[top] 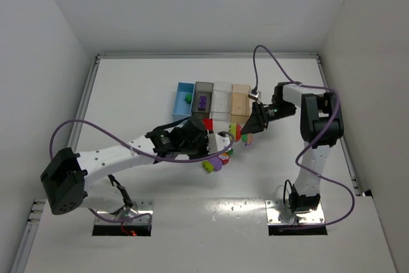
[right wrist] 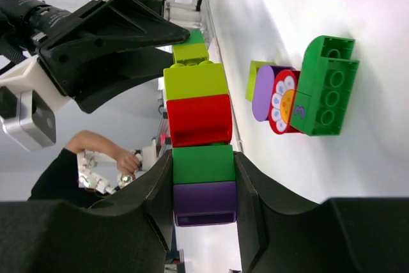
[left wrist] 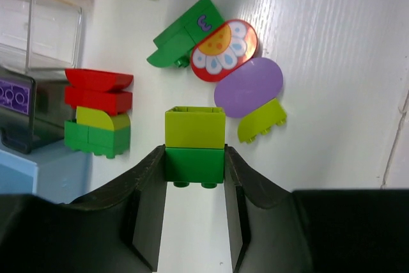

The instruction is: Sort the legos into containers by color

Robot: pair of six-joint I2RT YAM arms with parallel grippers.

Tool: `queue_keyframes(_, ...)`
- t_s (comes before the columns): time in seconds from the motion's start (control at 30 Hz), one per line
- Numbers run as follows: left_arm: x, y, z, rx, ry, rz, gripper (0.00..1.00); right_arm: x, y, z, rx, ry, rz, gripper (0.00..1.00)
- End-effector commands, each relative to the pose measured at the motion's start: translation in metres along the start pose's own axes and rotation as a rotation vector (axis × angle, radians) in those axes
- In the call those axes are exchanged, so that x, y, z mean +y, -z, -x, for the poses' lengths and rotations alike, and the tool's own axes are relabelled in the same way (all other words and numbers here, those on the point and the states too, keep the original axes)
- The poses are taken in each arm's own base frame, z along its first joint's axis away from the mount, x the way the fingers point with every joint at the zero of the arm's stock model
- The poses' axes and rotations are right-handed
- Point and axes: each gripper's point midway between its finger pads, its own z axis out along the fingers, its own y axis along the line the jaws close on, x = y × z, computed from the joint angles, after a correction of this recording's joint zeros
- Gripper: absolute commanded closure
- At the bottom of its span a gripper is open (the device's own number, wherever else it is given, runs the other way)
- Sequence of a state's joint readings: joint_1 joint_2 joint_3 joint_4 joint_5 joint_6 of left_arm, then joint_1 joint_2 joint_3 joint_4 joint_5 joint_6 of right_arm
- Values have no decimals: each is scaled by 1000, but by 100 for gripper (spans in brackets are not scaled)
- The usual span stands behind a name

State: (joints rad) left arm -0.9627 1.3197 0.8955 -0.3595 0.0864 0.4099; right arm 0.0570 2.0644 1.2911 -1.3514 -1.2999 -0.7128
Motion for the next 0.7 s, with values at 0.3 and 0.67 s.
queue_keyframes(0.3,42,24,25,-107,177,100,78,3,-10,-39,119,96,-62,97)
queue_keyframes(0.67,49,24,34,-133,222,101,78,-57,-2,-48,106,26,-377,84)
